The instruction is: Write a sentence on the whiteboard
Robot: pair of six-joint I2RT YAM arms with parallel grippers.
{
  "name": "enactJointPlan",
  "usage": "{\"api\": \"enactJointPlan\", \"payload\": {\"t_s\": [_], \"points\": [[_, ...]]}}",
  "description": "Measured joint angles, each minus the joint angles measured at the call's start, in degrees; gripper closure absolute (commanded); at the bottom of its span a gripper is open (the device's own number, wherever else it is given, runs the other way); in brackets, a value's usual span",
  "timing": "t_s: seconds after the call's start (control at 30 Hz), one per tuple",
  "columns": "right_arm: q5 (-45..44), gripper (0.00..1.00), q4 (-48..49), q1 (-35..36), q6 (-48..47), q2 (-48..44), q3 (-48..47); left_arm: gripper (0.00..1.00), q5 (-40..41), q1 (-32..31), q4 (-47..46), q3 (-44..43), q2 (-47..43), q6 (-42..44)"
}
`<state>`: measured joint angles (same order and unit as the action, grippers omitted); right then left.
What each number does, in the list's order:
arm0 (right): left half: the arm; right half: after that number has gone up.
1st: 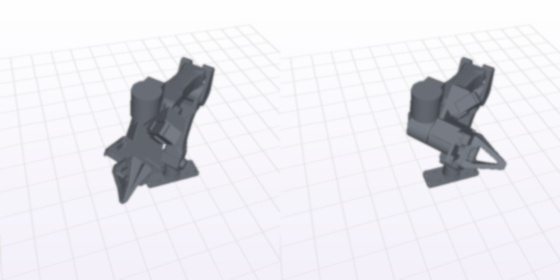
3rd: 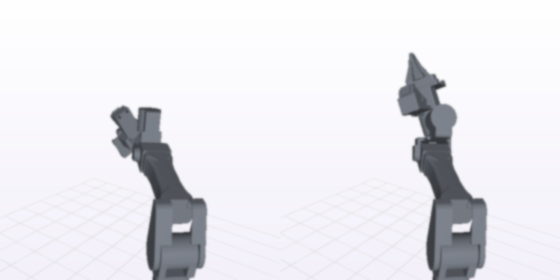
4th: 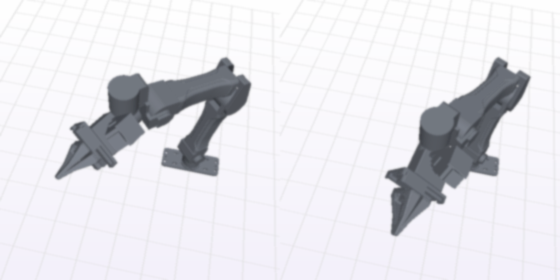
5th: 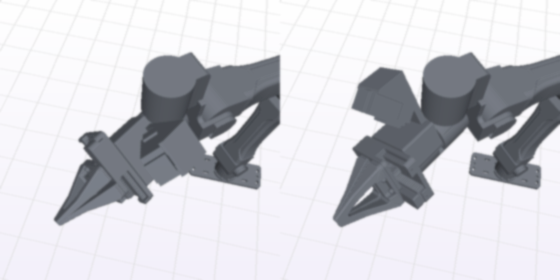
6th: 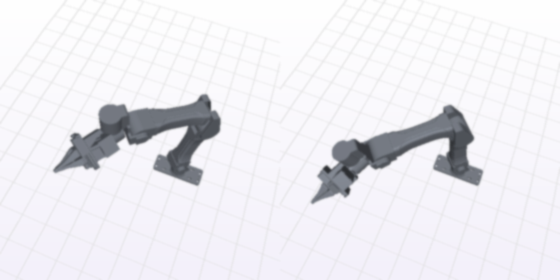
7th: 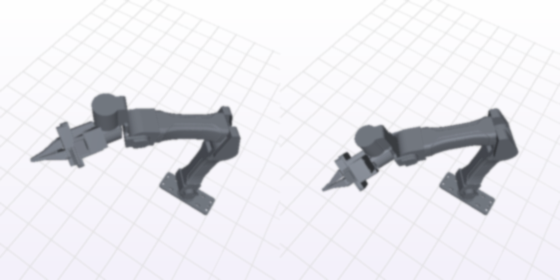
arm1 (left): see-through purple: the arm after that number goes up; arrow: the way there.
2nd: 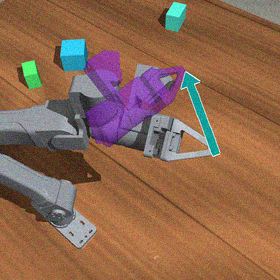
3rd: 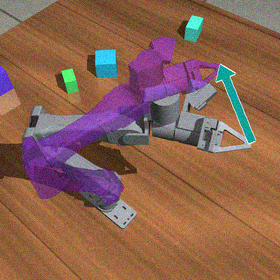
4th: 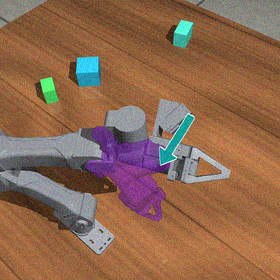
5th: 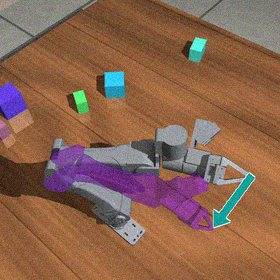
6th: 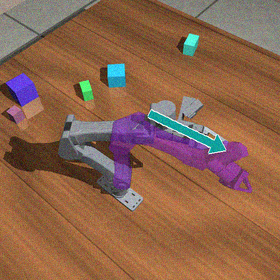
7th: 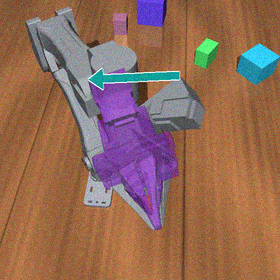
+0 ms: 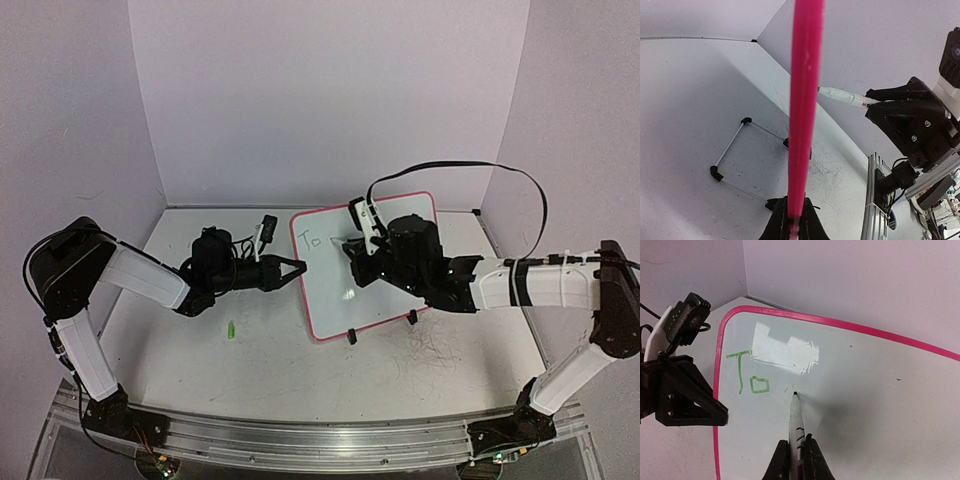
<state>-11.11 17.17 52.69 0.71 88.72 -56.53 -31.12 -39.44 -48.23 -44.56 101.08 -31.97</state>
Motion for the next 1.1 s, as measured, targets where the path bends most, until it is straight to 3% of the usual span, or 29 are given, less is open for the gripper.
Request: {"api": "enactJointPlan", "payload": {"t_s": [1.1], "points": [[1.88, 1.0, 0.21, 0.11, 0.13, 1.36, -1.79, 1.0, 0.27, -0.15, 0.34, -0.11, 0.0, 0.02]]}}
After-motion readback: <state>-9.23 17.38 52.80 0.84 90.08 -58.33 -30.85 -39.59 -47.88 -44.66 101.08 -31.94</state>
